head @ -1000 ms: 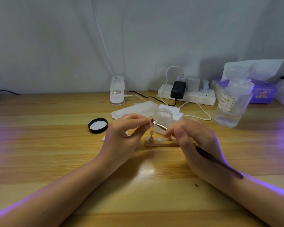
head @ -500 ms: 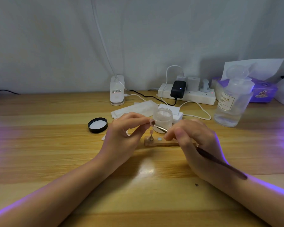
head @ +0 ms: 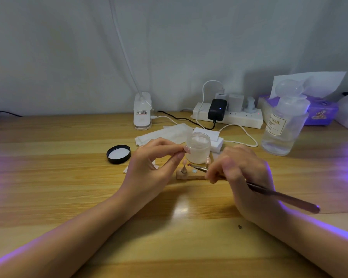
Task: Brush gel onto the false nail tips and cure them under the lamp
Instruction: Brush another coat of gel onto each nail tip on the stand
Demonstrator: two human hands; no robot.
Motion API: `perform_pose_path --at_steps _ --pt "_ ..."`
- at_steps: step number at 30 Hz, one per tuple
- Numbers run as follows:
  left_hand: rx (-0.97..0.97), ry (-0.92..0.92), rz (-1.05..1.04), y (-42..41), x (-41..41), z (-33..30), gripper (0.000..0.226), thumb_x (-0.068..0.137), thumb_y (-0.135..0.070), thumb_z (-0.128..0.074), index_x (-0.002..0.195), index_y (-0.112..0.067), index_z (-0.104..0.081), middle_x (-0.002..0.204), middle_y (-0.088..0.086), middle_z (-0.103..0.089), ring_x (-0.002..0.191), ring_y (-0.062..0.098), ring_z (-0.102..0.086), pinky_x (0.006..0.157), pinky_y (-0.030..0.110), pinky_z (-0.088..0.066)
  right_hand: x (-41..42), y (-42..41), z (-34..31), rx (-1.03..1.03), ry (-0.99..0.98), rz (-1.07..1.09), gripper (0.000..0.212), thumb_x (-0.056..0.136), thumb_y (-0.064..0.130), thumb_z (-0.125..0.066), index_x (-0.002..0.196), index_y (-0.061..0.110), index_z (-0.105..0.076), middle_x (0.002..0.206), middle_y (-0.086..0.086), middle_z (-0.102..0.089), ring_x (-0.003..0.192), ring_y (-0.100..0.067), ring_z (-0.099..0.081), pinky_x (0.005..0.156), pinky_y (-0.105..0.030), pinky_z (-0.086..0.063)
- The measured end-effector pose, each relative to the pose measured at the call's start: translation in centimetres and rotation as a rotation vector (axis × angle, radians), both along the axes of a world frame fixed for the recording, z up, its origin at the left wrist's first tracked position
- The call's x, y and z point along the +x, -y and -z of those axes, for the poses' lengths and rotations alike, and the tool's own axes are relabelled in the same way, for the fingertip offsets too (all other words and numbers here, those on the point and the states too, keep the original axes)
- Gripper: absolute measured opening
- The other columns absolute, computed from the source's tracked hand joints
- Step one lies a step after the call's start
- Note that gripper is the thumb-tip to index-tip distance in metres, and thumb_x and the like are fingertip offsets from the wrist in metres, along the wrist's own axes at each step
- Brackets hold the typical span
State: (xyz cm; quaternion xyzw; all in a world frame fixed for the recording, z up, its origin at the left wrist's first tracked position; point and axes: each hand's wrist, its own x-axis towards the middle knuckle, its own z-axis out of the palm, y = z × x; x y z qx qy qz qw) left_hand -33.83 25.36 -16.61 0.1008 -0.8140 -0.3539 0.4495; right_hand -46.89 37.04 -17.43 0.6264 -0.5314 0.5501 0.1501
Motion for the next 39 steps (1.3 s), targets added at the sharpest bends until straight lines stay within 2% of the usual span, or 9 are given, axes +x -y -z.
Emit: perform_pose_path --at_steps 3,8,13,15,21,27,31,34,39 --pt "0.013 0.007 0.001 -0.05 0.10 -0.05 0.023 0.080 -0.002 -0.065 0.097 -0.017 -0.068 0.084 0.001 -0.068 0.080 0.013 -0.062 0.073 0.029 -0.049 -0.05 0.00 -0.13 -0.027 0.033 0.003 0.041 0.089 0.018 -0.033 0.061 0.009 -0.062 0.059 0.001 -0.060 0.061 -0.009 -0.053 0.070 -0.036 -0.040" --pt "0.019 0.009 0.002 -0.11 0.12 -0.13 0.023 0.079 -0.001 -0.066 0.096 -0.016 -0.067 0.083 0.001 -0.067 0.079 0.010 -0.062 0.072 0.027 -0.050 0.28 0.19 -0.39 0.038 -0.094 0.071 0.030 0.089 0.022 -0.041 0.078 0.012 -0.067 0.070 0.006 -0.062 0.065 -0.013 -0.056 0.071 -0.034 -0.041" --pt "0.018 0.013 0.004 0.03 0.19 -0.10 0.024 0.079 -0.002 -0.066 0.097 -0.017 -0.068 0.084 0.001 -0.068 0.080 0.010 -0.062 0.073 0.025 -0.051 0.06 -0.06 -0.05 0.015 0.009 0.046 0.042 0.090 0.021 -0.034 0.062 0.011 -0.064 0.062 0.006 -0.060 0.064 -0.004 -0.052 0.071 -0.032 -0.039" --pt "0.009 0.012 0.004 0.04 0.20 -0.07 0.024 0.080 -0.003 -0.065 0.097 -0.019 -0.068 0.084 0.000 -0.068 0.080 0.010 -0.062 0.072 0.024 -0.050 0.01 -0.11 -0.10 -0.015 0.039 0.016 0.045 0.090 0.020 -0.032 0.060 0.009 -0.063 0.060 0.004 -0.060 0.061 -0.008 -0.053 0.069 -0.036 -0.040" --pt "-0.024 0.004 0.007 0.05 0.15 0.02 0.021 0.079 -0.006 -0.067 0.097 -0.016 -0.067 0.082 -0.004 -0.067 0.077 0.005 -0.061 0.070 0.023 -0.049 0.31 0.30 -0.37 0.041 -0.047 0.061 0.034 0.089 0.022 -0.037 0.074 0.011 -0.066 0.072 0.012 -0.057 0.065 -0.015 -0.056 0.068 -0.039 -0.043" --pt "-0.038 -0.001 -0.032 -0.06 0.07 0.04 0.020 0.079 -0.014 -0.064 0.095 -0.025 -0.067 0.084 -0.003 -0.069 0.080 0.012 -0.063 0.077 0.046 -0.049 -0.14 -0.09 0.04 -0.005 0.064 0.031 0.043 0.090 0.020 -0.031 0.060 0.012 -0.062 0.051 0.002 -0.052 0.056 -0.007 -0.049 0.067 -0.036 -0.039" --pt "-0.051 -0.005 -0.016 0.00 0.10 -0.06 0.021 0.079 -0.010 -0.064 0.095 -0.023 -0.066 0.085 -0.004 -0.068 0.081 0.010 -0.063 0.073 0.035 -0.051 0.00 0.00 -0.19 -0.015 0.065 0.020 0.038 0.089 0.018 -0.031 0.068 0.014 -0.062 0.057 0.000 -0.057 0.062 -0.008 -0.051 0.069 -0.032 -0.039" --pt "-0.046 -0.010 -0.014 0.00 0.03 -0.05 0.022 0.078 -0.010 -0.064 0.098 -0.019 -0.066 0.084 -0.003 -0.068 0.079 0.009 -0.063 0.072 0.033 -0.051 0.22 0.16 -0.22 0.030 -0.001 0.045 0.036 0.089 0.019 -0.034 0.073 0.012 -0.065 0.065 0.004 -0.060 0.067 -0.005 -0.052 0.072 -0.027 -0.039" --pt "-0.041 -0.010 -0.020 0.12 0.18 0.00 0.022 0.080 -0.005 -0.065 0.098 -0.017 -0.067 0.086 -0.001 -0.069 0.083 0.011 -0.063 0.075 0.032 -0.051 -0.20 0.05 0.11 0.070 0.066 -0.005 0.044 0.089 0.020 -0.029 0.060 0.012 -0.060 0.053 0.003 -0.053 0.058 -0.004 -0.049 0.071 -0.028 -0.037"
